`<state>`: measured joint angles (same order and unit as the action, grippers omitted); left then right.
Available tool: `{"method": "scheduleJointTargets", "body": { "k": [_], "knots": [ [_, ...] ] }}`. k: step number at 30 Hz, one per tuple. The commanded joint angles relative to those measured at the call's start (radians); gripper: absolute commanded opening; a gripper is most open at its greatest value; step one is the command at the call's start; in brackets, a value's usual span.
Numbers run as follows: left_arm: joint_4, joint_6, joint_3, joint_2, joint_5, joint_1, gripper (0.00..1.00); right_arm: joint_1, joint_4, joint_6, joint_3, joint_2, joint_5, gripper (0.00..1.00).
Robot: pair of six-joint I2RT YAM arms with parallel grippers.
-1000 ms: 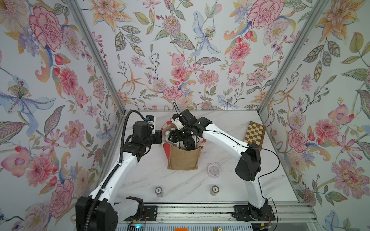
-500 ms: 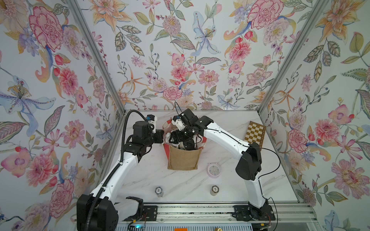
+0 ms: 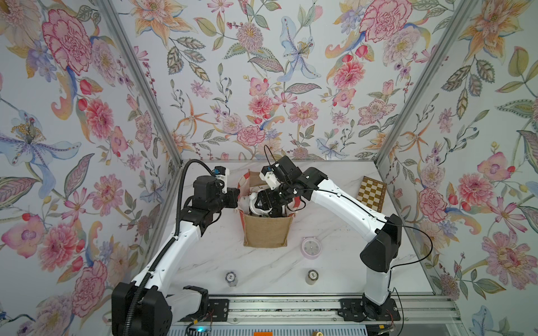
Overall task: Put the alarm clock into the canvas bag
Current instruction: Place the alarm at the canvas bag.
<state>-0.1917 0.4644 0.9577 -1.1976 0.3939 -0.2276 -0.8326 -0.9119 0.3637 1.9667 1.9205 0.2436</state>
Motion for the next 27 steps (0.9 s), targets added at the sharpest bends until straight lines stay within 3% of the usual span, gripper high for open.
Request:
{"method": "scheduleJointTargets", "body": {
  "k": [1, 6, 11, 15, 19, 27],
  "knots": [
    [0.132, 0.005, 0.037, 0.009, 0.049, -0.003, 0.00, 0.015, -0.025, 0.015, -0.001, 0.022, -0.085, 0.51],
    [0.142, 0.013, 0.035, 0.008, 0.074, -0.003, 0.00, 0.015, -0.025, 0.023, 0.073, 0.091, -0.063, 0.71],
    [0.146, 0.013, 0.035, 0.012, 0.079, -0.003, 0.00, 0.006, -0.024, 0.021, 0.127, 0.092, -0.058, 0.85],
    [0.154, 0.019, 0.036, 0.007, 0.086, -0.004, 0.00, 0.008, -0.023, 0.016, 0.132, 0.063, -0.067, 0.90],
    [0.160, 0.020, 0.036, 0.000, 0.091, -0.003, 0.00, 0.010, -0.023, 0.006, 0.133, 0.035, -0.077, 0.90],
    [0.198, 0.041, 0.031, -0.008, 0.120, -0.003, 0.00, 0.026, -0.020, -0.009, 0.088, -0.008, -0.085, 0.77]
  ]
}}
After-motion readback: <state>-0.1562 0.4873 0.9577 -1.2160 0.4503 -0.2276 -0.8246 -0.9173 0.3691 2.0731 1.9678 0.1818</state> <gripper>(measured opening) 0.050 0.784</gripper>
